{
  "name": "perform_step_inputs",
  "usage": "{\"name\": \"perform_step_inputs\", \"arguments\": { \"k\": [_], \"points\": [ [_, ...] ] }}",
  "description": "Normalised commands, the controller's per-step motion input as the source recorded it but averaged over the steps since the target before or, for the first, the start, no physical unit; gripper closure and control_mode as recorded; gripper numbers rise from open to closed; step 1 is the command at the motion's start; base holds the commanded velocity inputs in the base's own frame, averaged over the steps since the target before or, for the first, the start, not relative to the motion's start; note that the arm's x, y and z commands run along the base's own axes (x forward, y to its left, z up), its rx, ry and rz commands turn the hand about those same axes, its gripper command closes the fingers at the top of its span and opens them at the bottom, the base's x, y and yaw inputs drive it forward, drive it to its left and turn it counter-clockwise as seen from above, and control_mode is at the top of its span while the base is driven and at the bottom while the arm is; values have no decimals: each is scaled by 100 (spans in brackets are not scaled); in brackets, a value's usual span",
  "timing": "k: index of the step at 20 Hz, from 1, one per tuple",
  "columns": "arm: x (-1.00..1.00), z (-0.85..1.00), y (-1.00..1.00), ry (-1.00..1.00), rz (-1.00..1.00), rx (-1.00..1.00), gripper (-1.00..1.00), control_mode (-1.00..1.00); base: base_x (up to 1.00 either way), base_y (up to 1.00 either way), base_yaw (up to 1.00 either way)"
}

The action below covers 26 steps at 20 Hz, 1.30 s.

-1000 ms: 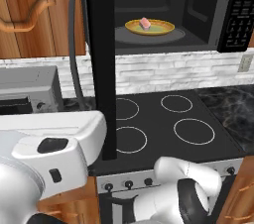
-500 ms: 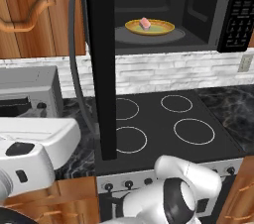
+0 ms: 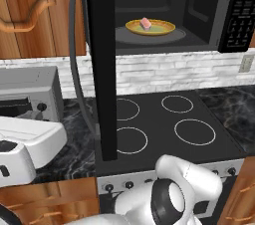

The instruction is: Transport the steak from the fridge to the microwave and turn on the microwave.

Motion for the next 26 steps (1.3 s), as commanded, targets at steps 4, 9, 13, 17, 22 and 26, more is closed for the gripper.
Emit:
{"name": "perform_step_inputs", "arguments": {
  "k": [4, 9, 13, 17, 22, 26],
  "points": [
    [23, -6, 16, 0, -8, 0, 100, -100, 0, 0, 0],
    [21, -1, 11, 0, -10, 0, 100, -100, 0, 0, 0],
    [22, -4, 9, 0, -11, 0, 100, -100, 0, 0, 0],
    [24, -4, 6, 0, -11, 0, 100, -100, 0, 0, 0],
    [23, -5, 4, 0, -11, 0, 100, -100, 0, 0, 0],
    [32, -10, 0, 0, -11, 0, 100, -100, 0, 0, 0]
  ]
}}
